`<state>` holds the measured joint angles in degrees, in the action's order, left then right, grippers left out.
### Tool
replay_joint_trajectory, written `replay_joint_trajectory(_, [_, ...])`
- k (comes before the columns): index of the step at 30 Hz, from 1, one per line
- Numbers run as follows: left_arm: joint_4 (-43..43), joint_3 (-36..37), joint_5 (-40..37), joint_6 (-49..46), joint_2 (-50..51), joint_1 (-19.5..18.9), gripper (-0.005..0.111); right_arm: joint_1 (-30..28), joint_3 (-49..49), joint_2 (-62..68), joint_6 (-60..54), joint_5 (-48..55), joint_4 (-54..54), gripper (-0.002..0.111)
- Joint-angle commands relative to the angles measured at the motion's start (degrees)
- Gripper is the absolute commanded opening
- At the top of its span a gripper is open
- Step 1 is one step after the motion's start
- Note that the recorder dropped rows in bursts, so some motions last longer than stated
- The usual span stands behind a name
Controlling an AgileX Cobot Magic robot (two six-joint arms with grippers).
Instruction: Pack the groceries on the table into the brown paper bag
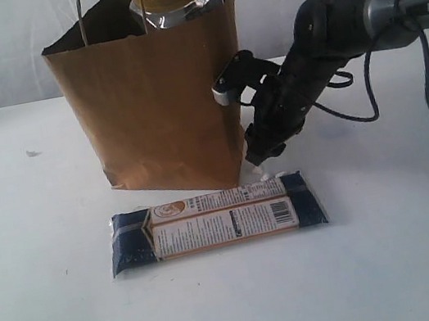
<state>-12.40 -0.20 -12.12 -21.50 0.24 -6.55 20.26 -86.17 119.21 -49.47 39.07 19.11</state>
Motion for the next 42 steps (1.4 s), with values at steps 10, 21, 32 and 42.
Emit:
replay_joint_trajectory(10, [-0.14,0.20,0.14,0.03,-0.24,-0.08,0.000,-0.33,-0.50,4.72,-4.56,-4.85,3.96,0.040])
replay_joint_trajectory(21, [-0.14,0.20,0.14,0.03,-0.24,-0.08,0.000,-0.33,-0.50,6.47,-4.33,-5.61,6.20,0.039])
replay_joint_trajectory(32, [-0.14,0.20,0.14,0.03,-0.24,-0.08,0.000,-0.33,-0.50,7.64,-3.11,-3.58,7.14,0.000])
replay_joint_trajectory(42, [-0.14,0.20,0.14,0.03,-0.24,-0.08,0.000,-0.33,-0.50,3.01,-1.44,4.79,5.58,0.000])
